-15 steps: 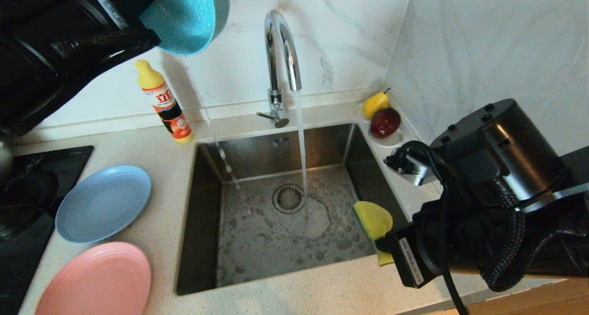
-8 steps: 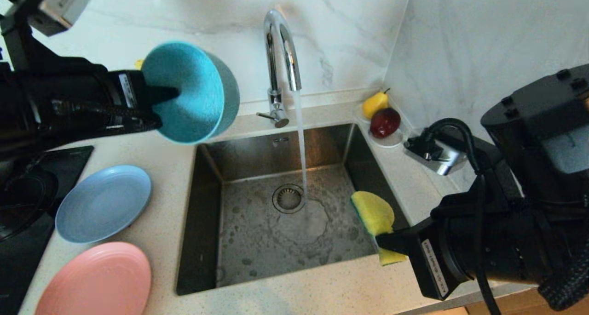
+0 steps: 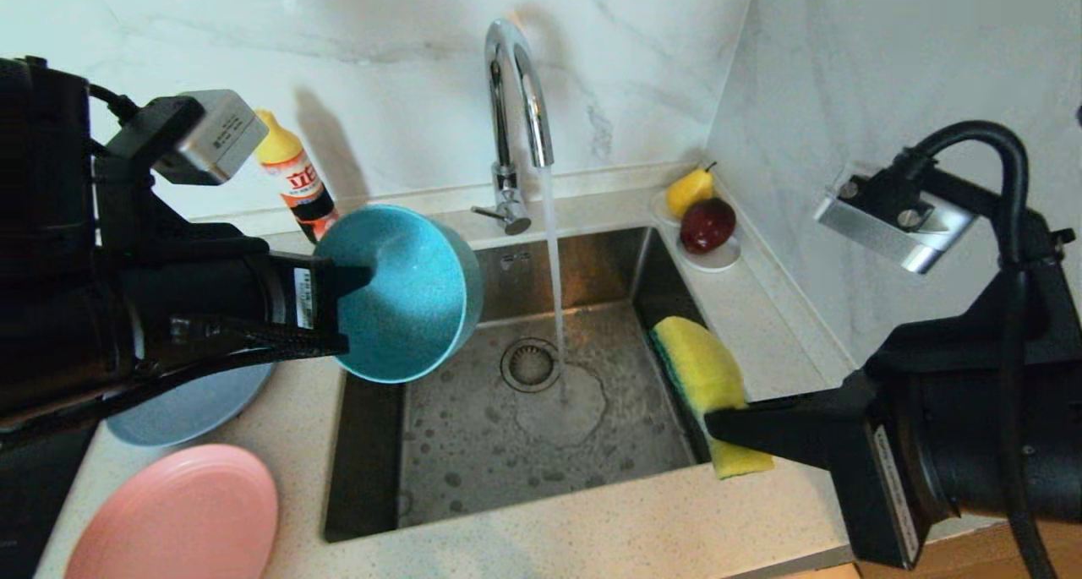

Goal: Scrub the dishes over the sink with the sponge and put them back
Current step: Wipe the bowl

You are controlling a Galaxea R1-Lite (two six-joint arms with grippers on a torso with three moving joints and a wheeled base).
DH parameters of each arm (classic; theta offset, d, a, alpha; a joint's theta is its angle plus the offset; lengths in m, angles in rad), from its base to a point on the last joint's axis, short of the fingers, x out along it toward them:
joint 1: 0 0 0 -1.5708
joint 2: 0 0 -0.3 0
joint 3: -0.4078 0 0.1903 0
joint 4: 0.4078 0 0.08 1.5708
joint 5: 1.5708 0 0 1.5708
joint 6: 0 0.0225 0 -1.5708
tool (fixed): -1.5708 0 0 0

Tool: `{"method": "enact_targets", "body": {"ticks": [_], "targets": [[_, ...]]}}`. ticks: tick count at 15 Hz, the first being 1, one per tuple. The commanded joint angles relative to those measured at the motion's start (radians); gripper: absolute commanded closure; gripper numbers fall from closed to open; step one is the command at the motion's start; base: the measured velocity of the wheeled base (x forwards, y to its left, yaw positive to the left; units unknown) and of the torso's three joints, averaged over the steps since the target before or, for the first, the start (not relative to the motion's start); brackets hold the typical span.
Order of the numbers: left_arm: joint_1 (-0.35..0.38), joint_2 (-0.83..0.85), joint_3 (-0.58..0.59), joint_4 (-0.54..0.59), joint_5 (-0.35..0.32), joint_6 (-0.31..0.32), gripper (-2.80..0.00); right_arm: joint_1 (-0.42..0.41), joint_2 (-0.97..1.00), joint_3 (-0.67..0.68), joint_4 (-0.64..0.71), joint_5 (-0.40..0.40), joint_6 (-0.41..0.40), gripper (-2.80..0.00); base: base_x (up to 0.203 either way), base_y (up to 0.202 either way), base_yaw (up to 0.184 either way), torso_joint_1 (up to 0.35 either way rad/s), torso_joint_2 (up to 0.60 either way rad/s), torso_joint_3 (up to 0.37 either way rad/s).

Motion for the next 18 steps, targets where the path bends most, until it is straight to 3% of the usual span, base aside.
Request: {"method": "enact_targets", "body": {"ticks": [1, 7, 10, 14, 18], "targets": [[-0.050, 0.081, 0.034, -0.119, 0.095, 0.001, 0.00, 0.016, -0.014, -0.028, 0.004, 0.016, 0.004, 0.00, 0.000, 0.000, 0.000, 0.000, 0.00, 0.000], [-0.158, 0.189, 0.043, -0.291, 0.234, 0.002, 0.00, 0.045, 0.018, -0.088, 0.015, 0.095, 0.013, 0.00, 0.000, 0.000, 0.000, 0.000, 0.00, 0.000], [-0.212, 0.253, 0.039, -0.417, 0.306, 0.028, 0.00, 0.045, 0.061, -0.137, 0.045, 0.145, 0.094, 0.00, 0.000, 0.000, 0.000, 0.000, 0.00, 0.000], [-0.264, 0.299, 0.035, -0.490, 0.327, 0.052, 0.00, 0.035, 0.103, -0.185, 0.049, 0.204, 0.156, 0.00, 0.000, 0.000, 0.000, 0.000, 0.00, 0.000], [-0.282, 0.321, 0.022, -0.512, 0.331, 0.053, 0.00, 0.032, 0.138, -0.224, 0.050, 0.224, 0.167, 0.00, 0.000, 0.000, 0.000, 0.000, 0.00, 0.000]]}}
